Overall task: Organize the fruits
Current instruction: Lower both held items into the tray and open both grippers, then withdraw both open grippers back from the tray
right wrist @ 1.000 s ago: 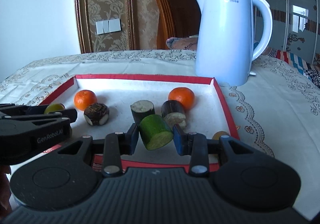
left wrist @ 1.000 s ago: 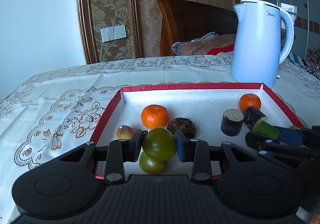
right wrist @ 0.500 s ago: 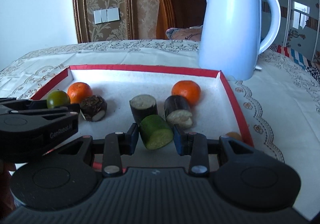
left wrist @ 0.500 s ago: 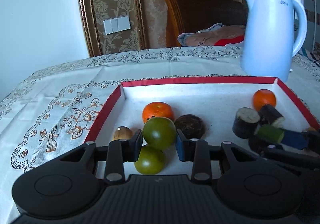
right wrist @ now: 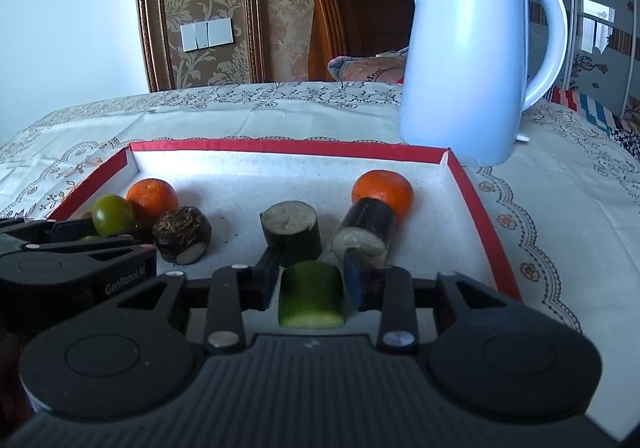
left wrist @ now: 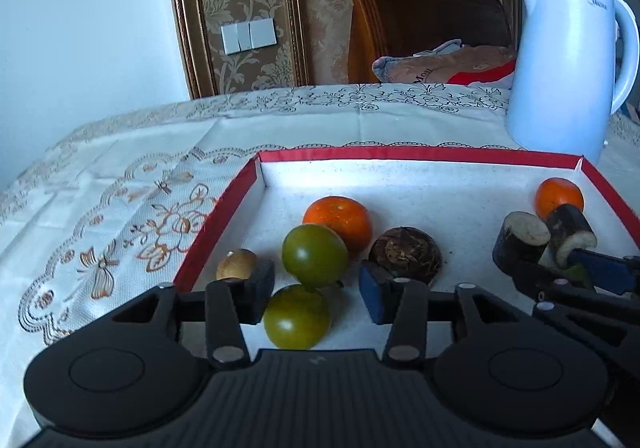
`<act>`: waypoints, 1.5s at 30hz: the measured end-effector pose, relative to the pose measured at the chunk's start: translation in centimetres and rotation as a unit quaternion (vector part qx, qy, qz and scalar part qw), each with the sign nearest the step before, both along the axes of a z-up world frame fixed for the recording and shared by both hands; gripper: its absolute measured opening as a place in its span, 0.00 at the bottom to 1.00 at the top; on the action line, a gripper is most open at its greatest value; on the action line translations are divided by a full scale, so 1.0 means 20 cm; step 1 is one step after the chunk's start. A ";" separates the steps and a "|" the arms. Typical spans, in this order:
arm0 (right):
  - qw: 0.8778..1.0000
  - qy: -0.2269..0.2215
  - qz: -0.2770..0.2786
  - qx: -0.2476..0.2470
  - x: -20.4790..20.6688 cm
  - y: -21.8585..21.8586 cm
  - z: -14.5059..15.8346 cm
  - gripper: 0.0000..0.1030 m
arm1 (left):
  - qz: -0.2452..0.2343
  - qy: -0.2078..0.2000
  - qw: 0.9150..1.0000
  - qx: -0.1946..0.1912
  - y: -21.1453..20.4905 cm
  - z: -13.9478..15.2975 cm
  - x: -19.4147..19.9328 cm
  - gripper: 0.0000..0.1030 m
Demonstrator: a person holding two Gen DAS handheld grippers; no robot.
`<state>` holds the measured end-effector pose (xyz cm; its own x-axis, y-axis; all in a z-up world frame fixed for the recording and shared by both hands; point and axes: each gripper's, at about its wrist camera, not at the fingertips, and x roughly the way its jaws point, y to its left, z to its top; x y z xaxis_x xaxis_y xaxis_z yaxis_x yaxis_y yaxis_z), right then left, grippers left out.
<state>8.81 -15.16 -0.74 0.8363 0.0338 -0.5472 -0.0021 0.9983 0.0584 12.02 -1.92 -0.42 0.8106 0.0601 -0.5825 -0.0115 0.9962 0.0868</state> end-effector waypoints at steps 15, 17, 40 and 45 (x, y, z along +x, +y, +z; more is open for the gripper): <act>0.999 -0.031 -0.007 0.020 -0.10 -0.02 0.04 0.73 | -0.001 0.002 1.000 -0.027 0.05 0.02 -0.07 0.51; 0.999 -0.042 -0.010 0.021 -0.13 -0.03 0.04 0.77 | 0.001 -0.006 1.000 -0.026 0.06 0.03 -0.11 0.51; 0.997 -0.065 -0.003 0.050 -0.51 -0.08 0.03 0.85 | -0.018 -0.044 0.998 -0.033 0.10 0.05 -0.52 0.64; 0.997 -0.059 -0.001 0.043 -0.50 -0.07 0.02 0.86 | -0.016 -0.038 0.998 -0.041 0.12 0.04 -0.51 0.64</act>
